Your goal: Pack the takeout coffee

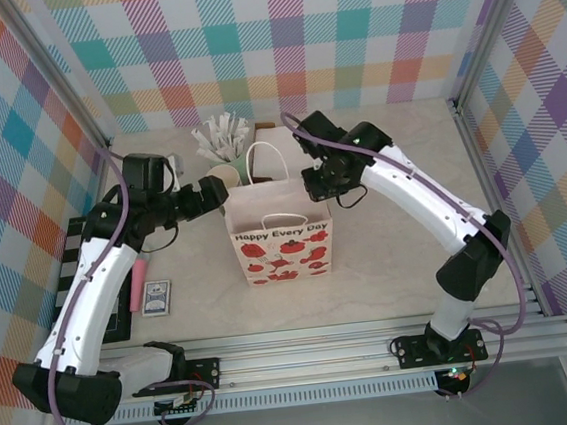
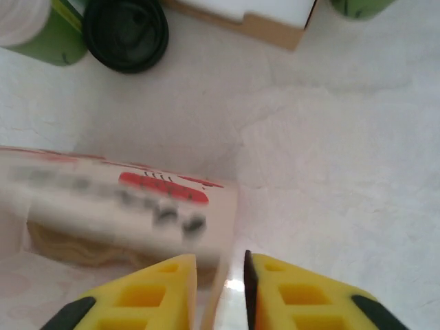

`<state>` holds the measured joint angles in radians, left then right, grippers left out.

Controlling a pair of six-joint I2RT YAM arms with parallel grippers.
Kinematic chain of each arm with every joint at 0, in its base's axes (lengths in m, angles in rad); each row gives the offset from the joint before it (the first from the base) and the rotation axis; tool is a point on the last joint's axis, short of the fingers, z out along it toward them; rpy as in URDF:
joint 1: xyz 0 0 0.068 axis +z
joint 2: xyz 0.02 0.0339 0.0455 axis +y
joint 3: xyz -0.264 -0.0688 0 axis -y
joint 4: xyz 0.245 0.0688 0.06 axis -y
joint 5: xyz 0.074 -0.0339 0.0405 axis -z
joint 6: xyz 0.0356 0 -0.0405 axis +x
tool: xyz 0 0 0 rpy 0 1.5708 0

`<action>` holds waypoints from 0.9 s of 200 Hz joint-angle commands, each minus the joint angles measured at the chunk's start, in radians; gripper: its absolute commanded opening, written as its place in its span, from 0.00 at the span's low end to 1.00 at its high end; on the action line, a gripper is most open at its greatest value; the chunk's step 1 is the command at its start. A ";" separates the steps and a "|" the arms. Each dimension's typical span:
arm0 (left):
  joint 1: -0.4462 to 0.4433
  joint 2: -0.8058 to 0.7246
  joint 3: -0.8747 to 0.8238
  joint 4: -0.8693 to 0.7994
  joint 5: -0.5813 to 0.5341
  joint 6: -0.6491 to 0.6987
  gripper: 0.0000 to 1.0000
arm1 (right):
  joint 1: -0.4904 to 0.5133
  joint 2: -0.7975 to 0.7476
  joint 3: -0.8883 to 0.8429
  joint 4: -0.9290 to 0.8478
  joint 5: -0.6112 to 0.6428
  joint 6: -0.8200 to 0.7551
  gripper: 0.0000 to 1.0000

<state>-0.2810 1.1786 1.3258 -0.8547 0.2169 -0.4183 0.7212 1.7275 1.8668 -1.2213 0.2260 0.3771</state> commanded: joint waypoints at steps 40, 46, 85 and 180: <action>-0.009 -0.015 0.002 0.076 0.076 0.040 1.00 | -0.068 0.012 0.151 0.015 -0.170 -0.451 0.76; -0.009 -0.021 -0.005 0.081 0.074 0.039 1.00 | -0.075 0.016 0.145 0.018 -0.214 -0.523 0.77; -0.009 -0.022 -0.017 0.085 0.041 0.039 1.00 | -0.077 0.090 0.171 -0.008 -0.341 -0.835 0.76; -0.009 -0.028 -0.044 0.098 0.014 0.038 1.00 | -0.059 0.181 0.256 -0.031 -0.449 -0.870 0.28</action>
<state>-0.2810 1.1725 1.2934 -0.7773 0.2420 -0.3962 0.6529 1.9568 2.1357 -1.2541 -0.1879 -0.4854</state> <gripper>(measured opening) 0.999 0.337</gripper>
